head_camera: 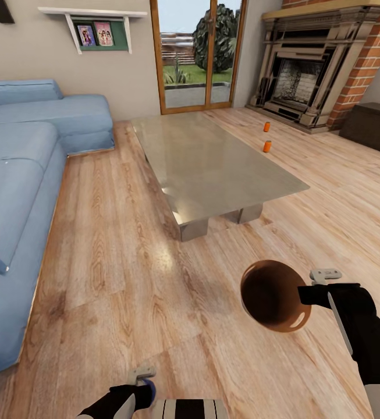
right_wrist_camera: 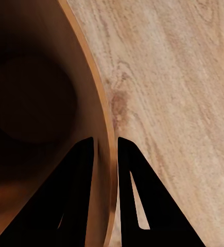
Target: Put the three can of soda from the living room inside the tash can in the kitchen.
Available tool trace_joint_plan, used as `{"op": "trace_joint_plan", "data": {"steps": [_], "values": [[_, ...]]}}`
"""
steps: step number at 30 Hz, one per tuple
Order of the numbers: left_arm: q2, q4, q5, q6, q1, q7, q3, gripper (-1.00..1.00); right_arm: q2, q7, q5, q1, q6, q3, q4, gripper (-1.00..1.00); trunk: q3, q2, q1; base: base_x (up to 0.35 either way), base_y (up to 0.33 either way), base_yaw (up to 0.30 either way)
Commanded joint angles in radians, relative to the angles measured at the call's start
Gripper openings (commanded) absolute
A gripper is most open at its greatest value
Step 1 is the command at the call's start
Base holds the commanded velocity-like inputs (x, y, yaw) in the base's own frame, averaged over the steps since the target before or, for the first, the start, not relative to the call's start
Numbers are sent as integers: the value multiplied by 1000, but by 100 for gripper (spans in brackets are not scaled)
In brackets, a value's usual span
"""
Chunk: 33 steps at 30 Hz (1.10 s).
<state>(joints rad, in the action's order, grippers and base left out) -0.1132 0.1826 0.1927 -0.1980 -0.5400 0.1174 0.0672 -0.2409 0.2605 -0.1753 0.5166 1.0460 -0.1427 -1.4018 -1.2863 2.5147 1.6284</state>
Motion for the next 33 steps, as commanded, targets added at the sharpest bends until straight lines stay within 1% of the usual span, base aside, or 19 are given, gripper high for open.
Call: {"op": "trace_joint_plan", "data": {"steps": [1,14,17,24,33], "values": [[0,0,-1,0,0,0,0,-100,0,5,14,0,1,0,0,-100,0,0,0,0,0,0],[0,0,-1,4,0,2,0,-100,0,5,14,0,1,0,0,-100,0,0,0,0,0,0],[0,0,-1,20,0,0,1,-100,0,5,14,0,1,0,0,-100,0,0,0,0,0,0],[1,0,-2,42,0,-1,3,-100,0,5,14,0,1,0,0,-100,27,-2,-3,0,0,0],[1,0,-2,44,0,-4,4,-100,0,5,14,0,1,0,0,-100,62,-4,-7,0,0,0]]}}
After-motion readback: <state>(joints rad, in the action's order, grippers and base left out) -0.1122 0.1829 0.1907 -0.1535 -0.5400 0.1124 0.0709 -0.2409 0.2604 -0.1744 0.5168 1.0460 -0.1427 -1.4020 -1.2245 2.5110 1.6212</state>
